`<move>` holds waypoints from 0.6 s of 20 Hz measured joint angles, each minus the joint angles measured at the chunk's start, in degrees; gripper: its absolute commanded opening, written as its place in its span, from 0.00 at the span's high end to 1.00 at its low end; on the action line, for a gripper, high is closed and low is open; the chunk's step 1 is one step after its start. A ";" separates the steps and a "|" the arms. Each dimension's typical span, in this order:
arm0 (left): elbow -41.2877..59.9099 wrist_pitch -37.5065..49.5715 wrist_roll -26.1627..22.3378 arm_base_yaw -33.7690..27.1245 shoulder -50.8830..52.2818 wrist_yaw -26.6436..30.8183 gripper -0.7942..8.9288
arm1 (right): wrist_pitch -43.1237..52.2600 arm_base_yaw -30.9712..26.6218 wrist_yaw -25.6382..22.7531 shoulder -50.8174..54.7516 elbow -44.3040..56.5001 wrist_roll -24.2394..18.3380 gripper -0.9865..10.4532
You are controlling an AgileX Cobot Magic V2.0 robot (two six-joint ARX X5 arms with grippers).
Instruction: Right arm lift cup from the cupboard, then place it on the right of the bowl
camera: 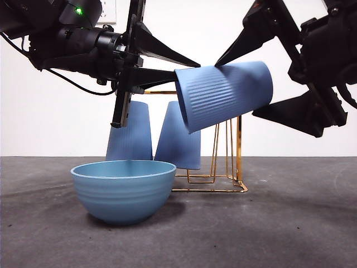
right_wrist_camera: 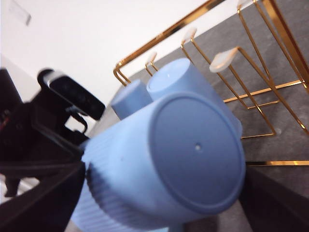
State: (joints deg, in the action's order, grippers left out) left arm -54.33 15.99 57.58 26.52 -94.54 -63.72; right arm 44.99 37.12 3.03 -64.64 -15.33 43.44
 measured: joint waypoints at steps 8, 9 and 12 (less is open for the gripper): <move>0.00 -1.31 -0.17 -0.92 -0.07 1.95 0.90 | -4.79 -3.26 4.74 3.96 0.00 -5.57 0.44; 0.04 -1.68 -0.17 -1.25 -0.17 2.10 0.90 | -5.86 -3.91 5.05 5.44 -0.02 -6.03 0.44; 0.04 -1.57 -0.17 -1.75 -0.33 2.23 0.90 | -11.23 -6.27 7.15 10.25 -0.02 -7.28 0.44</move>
State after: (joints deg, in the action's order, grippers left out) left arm -54.28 14.41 57.41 24.77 -94.87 -61.49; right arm 33.76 30.85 10.17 -54.39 -15.35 36.16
